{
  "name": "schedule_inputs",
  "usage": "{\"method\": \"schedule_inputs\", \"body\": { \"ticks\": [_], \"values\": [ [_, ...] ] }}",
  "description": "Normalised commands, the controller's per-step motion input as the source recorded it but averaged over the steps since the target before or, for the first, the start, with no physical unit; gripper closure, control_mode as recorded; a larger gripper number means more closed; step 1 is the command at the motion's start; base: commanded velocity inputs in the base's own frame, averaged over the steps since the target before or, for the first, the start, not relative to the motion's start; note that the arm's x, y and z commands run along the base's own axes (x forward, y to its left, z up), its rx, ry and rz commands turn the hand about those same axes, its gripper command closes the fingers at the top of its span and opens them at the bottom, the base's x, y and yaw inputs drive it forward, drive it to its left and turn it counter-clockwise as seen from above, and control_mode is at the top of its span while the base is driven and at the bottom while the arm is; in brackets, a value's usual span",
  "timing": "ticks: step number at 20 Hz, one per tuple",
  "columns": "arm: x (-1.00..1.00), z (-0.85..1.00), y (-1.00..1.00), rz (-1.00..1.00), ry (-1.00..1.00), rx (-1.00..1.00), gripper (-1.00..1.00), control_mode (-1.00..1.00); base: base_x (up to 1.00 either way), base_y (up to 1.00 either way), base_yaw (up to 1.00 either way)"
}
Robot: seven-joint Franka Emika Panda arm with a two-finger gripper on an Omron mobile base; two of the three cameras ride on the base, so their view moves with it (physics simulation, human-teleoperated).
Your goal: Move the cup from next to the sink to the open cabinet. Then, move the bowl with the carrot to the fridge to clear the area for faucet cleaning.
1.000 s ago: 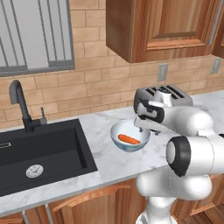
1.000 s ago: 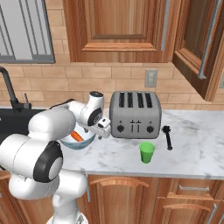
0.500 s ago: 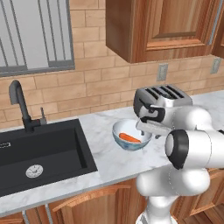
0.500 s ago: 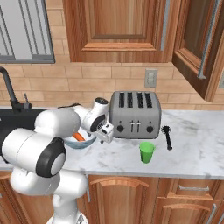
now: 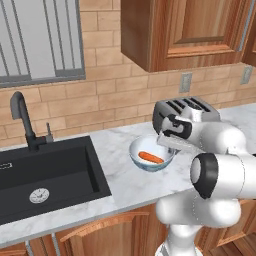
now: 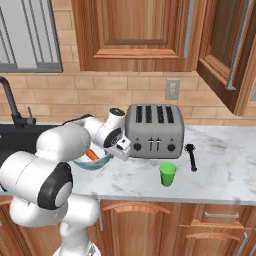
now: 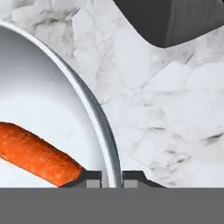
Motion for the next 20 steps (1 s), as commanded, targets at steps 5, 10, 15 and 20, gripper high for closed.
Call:
{"method": "schedule_inputs", "body": {
  "ticks": [5, 10, 15, 20],
  "values": [
    [-0.51, 0.92, 0.0, -0.22, -0.1, 0.09, 1.0, -1.0, 0.0, 0.0, 0.0],
    [-0.73, 0.96, -0.02, -0.33, -0.07, 0.22, 1.0, -1.0, 0.0, 0.0, 0.0],
    [-0.88, 0.7, -0.09, -0.24, -0.02, 0.27, 1.0, -1.0, 0.0, 0.0, 0.0],
    [-0.38, 0.28, -0.02, -0.08, -0.02, 0.08, 1.0, 1.0, -0.6, -0.2, -0.17]
  ]
}}
